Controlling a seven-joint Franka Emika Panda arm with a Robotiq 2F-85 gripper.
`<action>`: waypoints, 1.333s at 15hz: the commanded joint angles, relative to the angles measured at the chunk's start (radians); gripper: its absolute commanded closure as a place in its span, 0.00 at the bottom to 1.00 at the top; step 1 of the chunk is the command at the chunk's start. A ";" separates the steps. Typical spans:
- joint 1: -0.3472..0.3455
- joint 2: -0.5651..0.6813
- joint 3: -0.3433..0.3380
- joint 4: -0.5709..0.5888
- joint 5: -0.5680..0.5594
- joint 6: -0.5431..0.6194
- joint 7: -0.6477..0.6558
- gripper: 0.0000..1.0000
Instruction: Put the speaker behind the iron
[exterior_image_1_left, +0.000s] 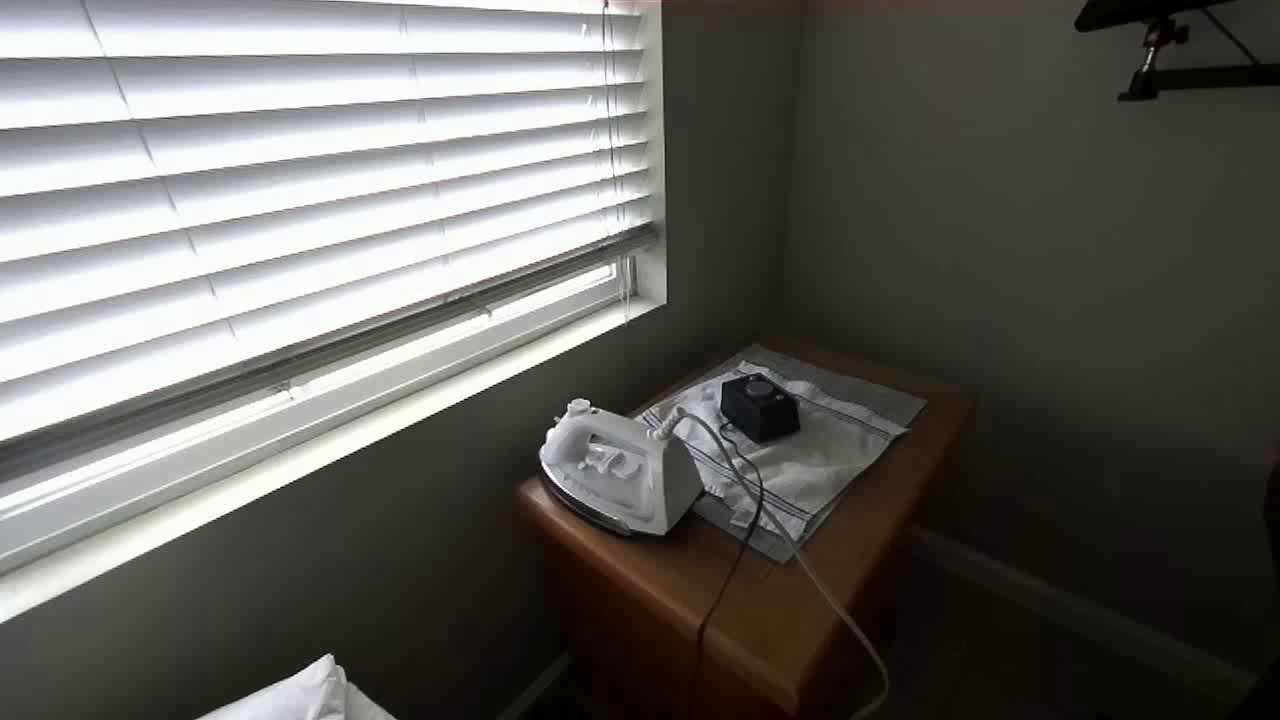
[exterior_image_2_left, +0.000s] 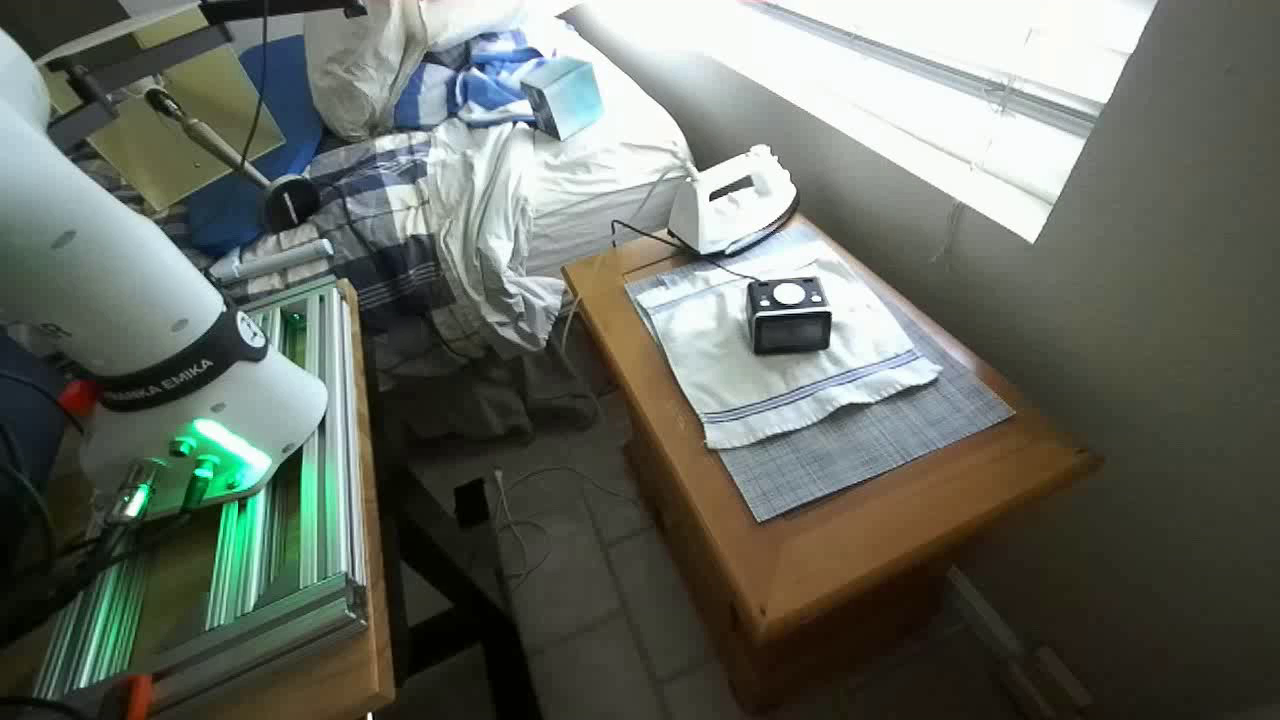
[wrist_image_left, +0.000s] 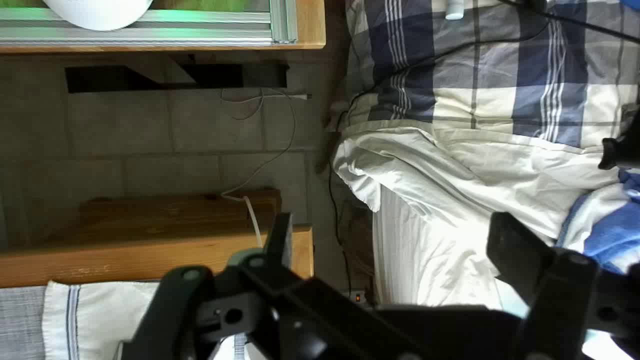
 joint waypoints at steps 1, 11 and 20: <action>-0.026 -0.003 0.018 0.003 0.010 -0.008 -0.012 0.00; -0.047 0.016 0.021 0.011 -0.003 0.013 0.007 0.00; -0.265 0.276 0.014 0.008 -0.289 0.371 0.124 0.00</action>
